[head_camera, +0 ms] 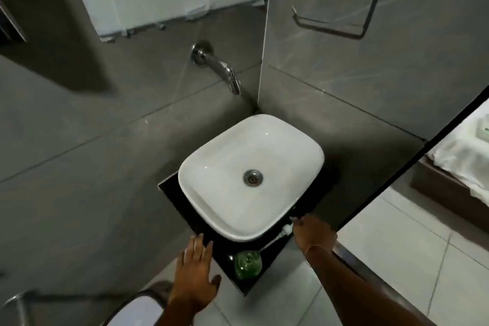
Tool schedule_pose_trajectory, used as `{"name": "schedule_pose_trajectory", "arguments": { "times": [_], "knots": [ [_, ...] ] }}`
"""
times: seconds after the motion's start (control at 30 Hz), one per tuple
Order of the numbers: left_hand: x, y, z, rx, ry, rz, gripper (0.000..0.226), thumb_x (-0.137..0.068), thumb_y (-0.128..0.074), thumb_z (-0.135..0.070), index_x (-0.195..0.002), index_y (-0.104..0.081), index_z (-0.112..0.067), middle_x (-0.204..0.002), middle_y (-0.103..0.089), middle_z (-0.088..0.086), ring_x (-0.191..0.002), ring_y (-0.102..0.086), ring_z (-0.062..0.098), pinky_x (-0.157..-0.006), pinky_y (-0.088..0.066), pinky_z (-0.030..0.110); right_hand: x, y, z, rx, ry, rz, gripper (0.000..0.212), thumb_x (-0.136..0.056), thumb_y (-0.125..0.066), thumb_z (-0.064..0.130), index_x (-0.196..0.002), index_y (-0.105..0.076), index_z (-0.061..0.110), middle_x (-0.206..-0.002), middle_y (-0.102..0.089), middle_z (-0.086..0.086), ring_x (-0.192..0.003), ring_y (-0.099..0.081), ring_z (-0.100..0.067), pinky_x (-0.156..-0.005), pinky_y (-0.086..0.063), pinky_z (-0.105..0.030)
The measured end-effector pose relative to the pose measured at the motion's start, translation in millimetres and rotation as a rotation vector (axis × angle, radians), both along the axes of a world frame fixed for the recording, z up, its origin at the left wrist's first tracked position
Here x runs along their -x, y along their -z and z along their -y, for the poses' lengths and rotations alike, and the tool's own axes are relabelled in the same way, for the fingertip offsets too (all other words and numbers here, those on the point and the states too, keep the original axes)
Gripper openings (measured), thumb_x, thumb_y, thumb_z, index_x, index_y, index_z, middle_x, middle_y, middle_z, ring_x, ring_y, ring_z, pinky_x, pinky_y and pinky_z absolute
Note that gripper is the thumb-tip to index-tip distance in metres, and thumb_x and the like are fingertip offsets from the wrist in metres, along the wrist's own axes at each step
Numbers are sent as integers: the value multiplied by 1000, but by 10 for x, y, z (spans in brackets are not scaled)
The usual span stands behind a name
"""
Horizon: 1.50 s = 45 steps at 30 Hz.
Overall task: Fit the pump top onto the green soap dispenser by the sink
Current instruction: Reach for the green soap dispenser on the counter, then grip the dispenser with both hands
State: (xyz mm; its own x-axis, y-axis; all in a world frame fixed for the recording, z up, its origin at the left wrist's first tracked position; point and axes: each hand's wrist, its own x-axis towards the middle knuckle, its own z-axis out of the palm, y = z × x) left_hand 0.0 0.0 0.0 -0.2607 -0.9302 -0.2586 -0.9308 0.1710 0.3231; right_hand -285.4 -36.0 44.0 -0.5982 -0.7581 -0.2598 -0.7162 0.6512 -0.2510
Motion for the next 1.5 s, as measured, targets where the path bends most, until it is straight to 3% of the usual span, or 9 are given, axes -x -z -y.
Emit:
{"name": "schedule_pose_trajectory", "arguments": {
  "times": [0.07, 0.2, 0.33, 0.6, 0.77, 0.9, 1.0, 1.2, 1.5],
  "knots": [
    [101, 144, -48, -168, 2, 5, 93, -79, -54, -59, -151, -5, -26, -162, 11, 8, -148, 11, 30, -120, -8, 48, 17, 216, 52, -63, 124, 219, 51, -90, -50, 53, -108, -70, 9, -119, -69, -17, -115, -61, -36, -95, -46, -40],
    [327, 268, -114, -187, -72, -139, 100, -68, -64, -68, -149, -19, -31, -163, 4, 4, -149, 6, 26, -119, -12, 47, 21, 506, 153, -114, 252, 470, 64, -84, -59, 58, -118, -64, 5, -130, -62, -23, -123, -56, -38, -101, -43, -40],
    [423, 333, -66, -156, -120, -256, 96, -60, -71, -65, -143, -32, -38, -162, -6, 5, -149, 1, 26, -119, -16, 51, 17, 742, 237, -69, 390, 528, 72, -75, -69, 59, -117, -63, 0, -129, -62, -24, -121, -57, -38, -100, -44, -40],
    [447, 379, 16, -132, -136, -340, 70, -59, -78, -58, -123, -56, -42, -161, -12, 4, -148, -3, 28, -118, -13, 55, 36, 881, 269, 39, 530, 727, 57, -81, -70, 46, -118, -63, 3, -129, -60, -23, -122, -54, -40, -107, -41, -45],
    [430, 405, 26, -118, -117, -333, 71, -59, -76, -63, -124, -55, -43, -162, -9, 4, -149, 0, 26, -119, -9, 53, -101, 227, -207, 497, 521, 672, 35, -78, -68, 57, -75, -70, 22, -79, -69, -2, -93, -68, -33, -87, -53, -47],
    [411, 407, 14, -104, -115, -339, 70, -59, -76, -63, -124, -55, -44, -162, -10, 4, -149, 1, 26, -119, -9, 55, -425, -324, -702, 830, 225, 541, 30, -73, -65, 68, -86, -66, 41, -89, -70, 18, -93, -63, -3, -84, -49, -27],
    [413, 413, 5, -90, -115, -336, 71, -59, -76, -61, -125, -54, -46, -162, -10, 3, -149, 1, 27, -119, -9, 56, -653, -425, -827, 837, 47, 382, 36, -70, -62, 70, -84, -63, 37, -92, -65, 18, -94, -56, 0, -79, -38, -7],
    [417, 426, 2, -89, -112, -325, 70, -62, -76, -59, -127, -52, -47, -162, -7, 2, -149, 6, 24, -120, -5, 54, -875, 56, -852, 796, -189, 262, 40, -73, -66, 66, -84, -66, 28, -87, -61, 17, -91, -53, -13, -79, -45, -35],
    [411, 467, -4, -60, -92, -307, 70, -66, -73, -58, -131, -49, -45, -162, -7, 0, -148, 8, 24, -119, -3, 54, -955, 571, -865, 572, -301, 202, 45, -77, -60, 63, -99, -75, 26, -95, -66, 9, -96, -57, -21, -84, -46, -41]
  ]
}}
